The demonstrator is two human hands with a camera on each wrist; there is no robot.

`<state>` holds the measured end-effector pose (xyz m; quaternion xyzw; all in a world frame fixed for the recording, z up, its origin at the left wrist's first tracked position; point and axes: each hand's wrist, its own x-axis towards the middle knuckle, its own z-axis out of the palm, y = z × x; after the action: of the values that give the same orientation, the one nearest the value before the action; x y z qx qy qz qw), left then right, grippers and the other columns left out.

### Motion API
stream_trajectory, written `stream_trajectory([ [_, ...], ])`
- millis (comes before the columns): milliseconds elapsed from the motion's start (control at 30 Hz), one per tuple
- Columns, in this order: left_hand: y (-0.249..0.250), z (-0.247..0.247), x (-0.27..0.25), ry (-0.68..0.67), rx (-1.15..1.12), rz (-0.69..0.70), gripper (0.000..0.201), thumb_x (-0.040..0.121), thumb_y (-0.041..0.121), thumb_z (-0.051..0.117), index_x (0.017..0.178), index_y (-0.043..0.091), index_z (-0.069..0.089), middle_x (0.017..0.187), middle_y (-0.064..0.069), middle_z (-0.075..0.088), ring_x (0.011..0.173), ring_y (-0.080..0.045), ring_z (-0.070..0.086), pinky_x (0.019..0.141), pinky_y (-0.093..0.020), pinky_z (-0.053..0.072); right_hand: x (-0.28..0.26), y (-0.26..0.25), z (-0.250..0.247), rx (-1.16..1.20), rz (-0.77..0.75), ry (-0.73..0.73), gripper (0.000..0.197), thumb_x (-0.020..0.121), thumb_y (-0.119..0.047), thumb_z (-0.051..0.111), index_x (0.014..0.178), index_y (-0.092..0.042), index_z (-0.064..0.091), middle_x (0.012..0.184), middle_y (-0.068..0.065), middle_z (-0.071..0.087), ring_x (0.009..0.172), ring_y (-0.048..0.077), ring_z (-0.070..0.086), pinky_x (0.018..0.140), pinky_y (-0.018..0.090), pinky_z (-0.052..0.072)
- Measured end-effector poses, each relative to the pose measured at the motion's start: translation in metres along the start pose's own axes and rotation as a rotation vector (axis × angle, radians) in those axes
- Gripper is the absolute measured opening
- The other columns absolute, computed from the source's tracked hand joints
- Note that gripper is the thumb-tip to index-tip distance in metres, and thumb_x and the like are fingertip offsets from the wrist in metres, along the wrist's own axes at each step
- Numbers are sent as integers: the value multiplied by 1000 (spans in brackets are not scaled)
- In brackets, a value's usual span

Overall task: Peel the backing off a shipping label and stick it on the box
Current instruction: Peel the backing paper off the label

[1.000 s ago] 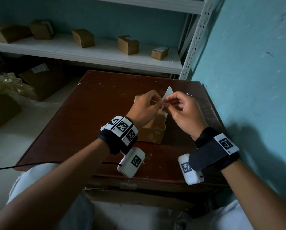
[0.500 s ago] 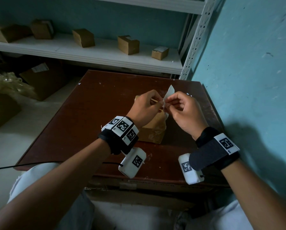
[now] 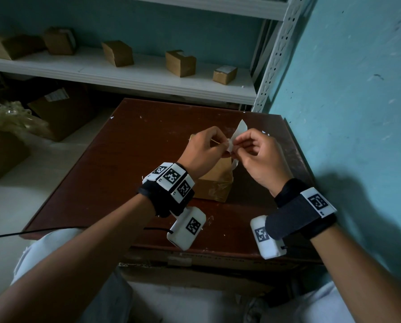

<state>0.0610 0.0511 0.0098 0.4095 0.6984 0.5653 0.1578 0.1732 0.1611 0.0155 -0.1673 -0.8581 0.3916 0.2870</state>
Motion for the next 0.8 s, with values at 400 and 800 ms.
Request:
stream_trajectory([
  [400,-2,1,0,-43,146,63,2,94,9,58,94,8,59,96,-7,66,88,-16,68,75,-25,58,0,2,0,11,42,-20,7,87,-10,61,91,-16,64,88,-5,66,87,10,65,82,37,58],
  [800,0,1,-1,-90,42,-36,8,95,14,56,94,8,59,96,-6,65,86,-14,68,75,-22,57,1,7,1,-74,-30,-57,10,90,-1,59,96,-8,64,86,-7,65,79,-6,60,69,4,46],
])
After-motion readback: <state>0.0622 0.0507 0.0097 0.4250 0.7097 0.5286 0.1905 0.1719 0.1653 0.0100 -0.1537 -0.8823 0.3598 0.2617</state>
